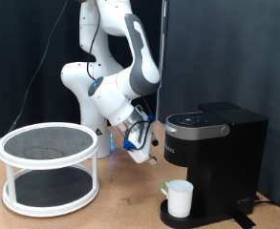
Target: Make a cup of coffee with the keurig machine
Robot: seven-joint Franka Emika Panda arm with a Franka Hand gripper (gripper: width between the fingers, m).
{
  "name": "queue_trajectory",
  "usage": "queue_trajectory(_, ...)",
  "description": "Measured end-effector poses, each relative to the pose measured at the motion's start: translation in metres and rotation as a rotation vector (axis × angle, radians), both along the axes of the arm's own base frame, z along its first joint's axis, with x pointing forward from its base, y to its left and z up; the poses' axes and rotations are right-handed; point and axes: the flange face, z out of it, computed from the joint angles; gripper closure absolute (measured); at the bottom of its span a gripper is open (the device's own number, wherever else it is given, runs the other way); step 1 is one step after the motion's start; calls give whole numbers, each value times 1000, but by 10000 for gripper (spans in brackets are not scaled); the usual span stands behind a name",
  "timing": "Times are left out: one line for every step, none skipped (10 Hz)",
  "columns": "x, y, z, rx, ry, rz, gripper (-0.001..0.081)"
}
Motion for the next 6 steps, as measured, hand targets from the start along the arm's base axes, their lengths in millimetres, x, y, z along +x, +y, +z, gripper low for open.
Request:
queue_trajectory(-2,1,12,30,-31,10,71)
queue_trajectory(-2,0,25,49,-65,10,71)
queue_trajectory(-3,0,38,66,-92,14,71)
queue_trajectory(-4,1,51,95,-106,25,71)
queue_trajectory(-5,1,65,125,-116,34,71)
queue_trajectory(-6,1,78,146,-130,38,71)
